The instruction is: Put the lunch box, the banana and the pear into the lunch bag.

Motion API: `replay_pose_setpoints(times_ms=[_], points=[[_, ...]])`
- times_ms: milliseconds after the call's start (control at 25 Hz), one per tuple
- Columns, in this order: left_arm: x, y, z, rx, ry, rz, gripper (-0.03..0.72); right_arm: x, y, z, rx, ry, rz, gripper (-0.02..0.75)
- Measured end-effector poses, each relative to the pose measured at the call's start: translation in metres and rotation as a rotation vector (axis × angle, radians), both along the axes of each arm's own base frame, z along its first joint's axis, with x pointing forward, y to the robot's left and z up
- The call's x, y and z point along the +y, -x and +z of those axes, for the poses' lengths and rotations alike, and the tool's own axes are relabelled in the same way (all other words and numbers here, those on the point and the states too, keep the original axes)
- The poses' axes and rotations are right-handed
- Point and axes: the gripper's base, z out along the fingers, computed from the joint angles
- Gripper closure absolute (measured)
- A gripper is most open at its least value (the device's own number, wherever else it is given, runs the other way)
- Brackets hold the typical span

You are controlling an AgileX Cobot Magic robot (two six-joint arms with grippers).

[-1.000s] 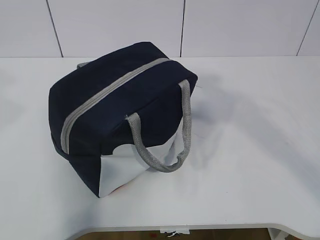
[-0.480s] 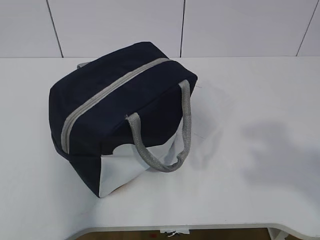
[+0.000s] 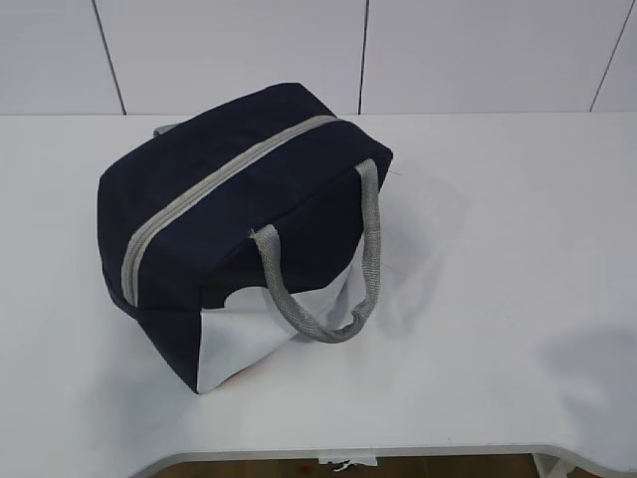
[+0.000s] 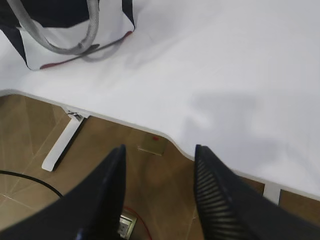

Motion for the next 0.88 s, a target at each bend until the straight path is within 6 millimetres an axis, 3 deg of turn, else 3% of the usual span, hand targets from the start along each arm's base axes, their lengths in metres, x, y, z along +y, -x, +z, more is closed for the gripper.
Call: replay_pose_setpoints(times_ms=[120,160,280,400,880], points=[[0.001,0.003,-0.010,-0.020,0.012,-0.001,0.365,0.000,-0.001,-0.028,0.019,0.011,0.002,0.384],[-0.002,0.000,-0.026,-0.014,0.026,-0.012,0.373,0.001,-0.001,-0.037,0.012,0.012,0.002,0.384],[-0.006,-0.007,-0.037,0.011,0.025,-0.016,0.376,0.000,-0.001,-0.051,-0.024,0.001,0.001,0.384],[-0.010,-0.015,-0.047,0.009,0.031,-0.012,0.379,0.000,-0.003,-0.051,-0.056,0.002,-0.005,0.384],[-0.010,-0.017,-0.047,-0.003,0.039,-0.003,0.381,-0.002,-0.005,-0.052,-0.072,0.029,-0.025,0.384]])
